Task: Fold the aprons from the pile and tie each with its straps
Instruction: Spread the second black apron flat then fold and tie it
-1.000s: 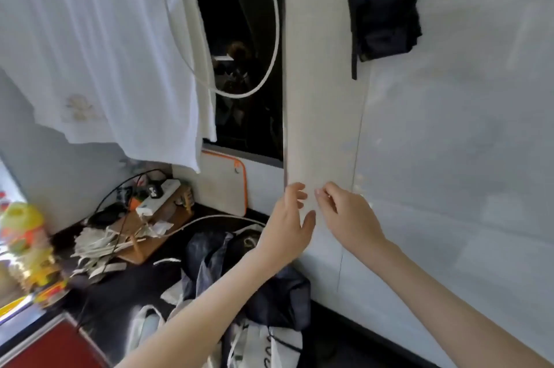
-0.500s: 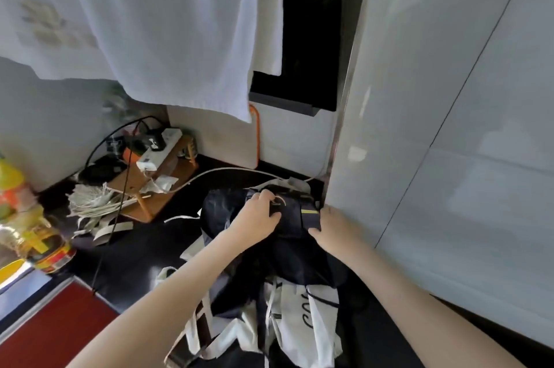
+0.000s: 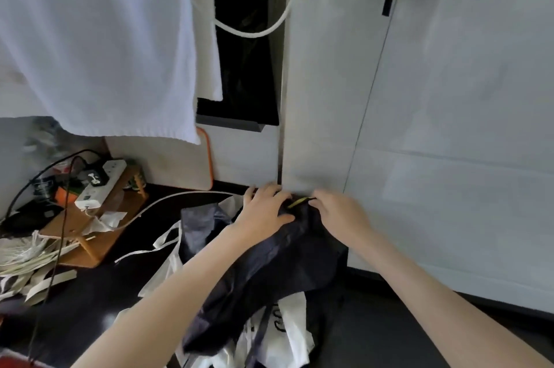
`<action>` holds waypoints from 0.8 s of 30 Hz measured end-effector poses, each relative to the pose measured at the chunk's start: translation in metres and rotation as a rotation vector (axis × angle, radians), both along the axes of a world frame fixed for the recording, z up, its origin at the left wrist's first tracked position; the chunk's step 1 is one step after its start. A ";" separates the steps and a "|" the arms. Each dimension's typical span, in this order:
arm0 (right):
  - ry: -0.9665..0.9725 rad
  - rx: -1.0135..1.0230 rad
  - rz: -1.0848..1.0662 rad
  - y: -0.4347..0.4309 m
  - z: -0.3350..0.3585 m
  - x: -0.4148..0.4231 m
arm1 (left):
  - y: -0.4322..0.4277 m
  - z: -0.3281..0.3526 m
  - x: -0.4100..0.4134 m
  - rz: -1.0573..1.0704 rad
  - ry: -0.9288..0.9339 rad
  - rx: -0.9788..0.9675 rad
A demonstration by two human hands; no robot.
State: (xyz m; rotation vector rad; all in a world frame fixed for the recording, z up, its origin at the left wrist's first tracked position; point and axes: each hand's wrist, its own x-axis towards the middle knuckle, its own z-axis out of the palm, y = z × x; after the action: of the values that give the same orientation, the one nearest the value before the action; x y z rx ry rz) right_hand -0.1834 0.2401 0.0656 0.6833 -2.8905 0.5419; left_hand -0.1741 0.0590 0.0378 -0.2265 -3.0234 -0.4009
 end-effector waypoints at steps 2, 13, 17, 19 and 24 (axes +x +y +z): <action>0.042 -0.034 -0.037 0.032 0.016 0.018 | 0.028 0.021 0.009 -0.079 0.035 0.030; 0.171 -0.285 -0.297 0.241 0.048 0.167 | 0.218 0.059 0.150 -0.315 -0.034 0.190; 0.155 -0.399 -0.351 0.298 0.036 0.217 | 0.274 0.052 0.195 -0.314 -0.028 0.220; -0.002 -0.549 -0.248 0.318 0.026 0.236 | 0.286 0.050 0.204 -0.253 0.006 0.330; -0.524 -0.416 -0.105 0.362 -0.012 0.286 | 0.293 0.059 0.209 -0.042 0.059 0.812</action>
State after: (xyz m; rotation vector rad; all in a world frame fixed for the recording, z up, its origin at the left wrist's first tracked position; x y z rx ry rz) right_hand 0.1027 0.6022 0.0533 0.3616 -3.0668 1.4404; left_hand 0.0349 0.3518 0.0967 -0.2233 -2.5294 -1.5106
